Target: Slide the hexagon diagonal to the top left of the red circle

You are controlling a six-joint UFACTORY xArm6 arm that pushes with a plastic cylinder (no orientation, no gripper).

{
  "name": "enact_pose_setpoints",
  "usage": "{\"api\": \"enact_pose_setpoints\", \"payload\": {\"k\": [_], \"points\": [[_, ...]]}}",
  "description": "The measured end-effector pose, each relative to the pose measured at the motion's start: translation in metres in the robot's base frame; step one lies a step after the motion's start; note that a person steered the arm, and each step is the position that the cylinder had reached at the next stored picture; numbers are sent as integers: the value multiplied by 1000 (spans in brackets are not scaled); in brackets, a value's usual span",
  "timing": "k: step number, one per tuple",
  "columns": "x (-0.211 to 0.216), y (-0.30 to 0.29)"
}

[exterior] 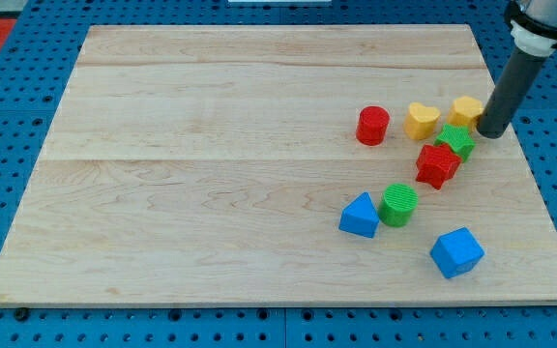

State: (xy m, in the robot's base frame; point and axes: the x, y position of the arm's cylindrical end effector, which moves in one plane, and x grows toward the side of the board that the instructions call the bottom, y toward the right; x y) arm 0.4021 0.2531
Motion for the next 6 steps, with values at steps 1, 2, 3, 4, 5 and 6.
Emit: {"api": "enact_pose_setpoints", "payload": {"k": [1, 2, 3, 4, 5, 6], "points": [[-33, -12], [-73, -38], [-80, -97], [-80, -134], [-80, -199], [-66, -229]]}}
